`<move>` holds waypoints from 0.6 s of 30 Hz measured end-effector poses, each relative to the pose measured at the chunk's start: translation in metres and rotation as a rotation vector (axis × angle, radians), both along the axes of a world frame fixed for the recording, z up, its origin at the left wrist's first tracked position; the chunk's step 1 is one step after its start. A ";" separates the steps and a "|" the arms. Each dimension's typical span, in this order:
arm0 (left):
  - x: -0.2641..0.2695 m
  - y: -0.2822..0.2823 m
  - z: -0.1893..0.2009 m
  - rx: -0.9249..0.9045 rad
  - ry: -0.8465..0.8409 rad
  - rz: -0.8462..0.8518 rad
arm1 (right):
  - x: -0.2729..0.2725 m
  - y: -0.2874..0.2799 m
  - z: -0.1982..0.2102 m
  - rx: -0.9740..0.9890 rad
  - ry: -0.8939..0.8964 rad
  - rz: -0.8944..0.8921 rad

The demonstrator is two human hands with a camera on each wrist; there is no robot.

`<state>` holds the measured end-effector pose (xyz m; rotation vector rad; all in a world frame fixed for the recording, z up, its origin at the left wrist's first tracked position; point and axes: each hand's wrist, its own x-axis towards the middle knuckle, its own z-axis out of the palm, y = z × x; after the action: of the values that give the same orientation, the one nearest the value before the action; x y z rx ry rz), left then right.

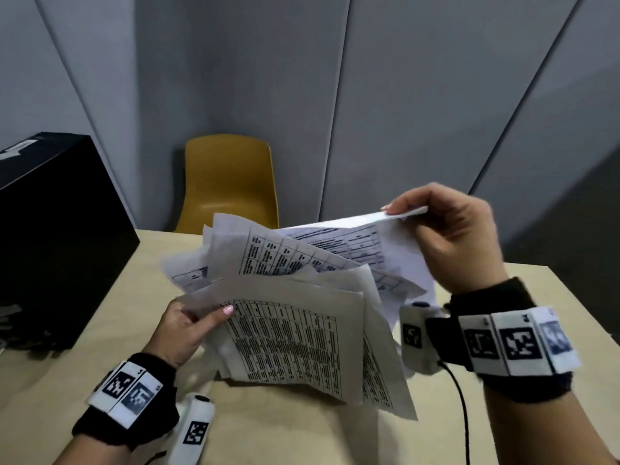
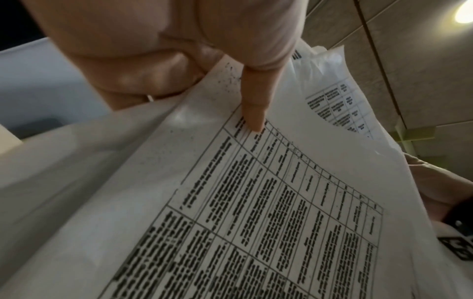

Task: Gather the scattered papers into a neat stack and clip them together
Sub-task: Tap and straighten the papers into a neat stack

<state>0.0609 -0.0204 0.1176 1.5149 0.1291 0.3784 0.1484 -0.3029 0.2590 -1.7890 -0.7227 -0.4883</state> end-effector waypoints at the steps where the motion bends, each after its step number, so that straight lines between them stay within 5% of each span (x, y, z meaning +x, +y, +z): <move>1: 0.000 0.000 0.001 -0.010 0.007 0.004 | 0.000 -0.003 0.008 -0.024 -0.017 -0.026; 7: 0.000 0.001 0.001 -0.028 -0.035 -0.035 | -0.007 0.000 0.045 -0.251 -0.239 -0.117; 13: 0.000 -0.002 -0.001 0.012 -0.016 0.005 | -0.018 0.046 0.045 -0.500 -0.274 0.086; 18: 0.002 0.000 -0.010 -0.043 0.009 0.130 | -0.015 0.033 0.036 -0.430 -0.235 0.107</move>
<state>0.0628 -0.0203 0.1072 1.4701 0.2419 0.4698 0.1337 -0.2696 0.2951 -2.0961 -1.1495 -0.5024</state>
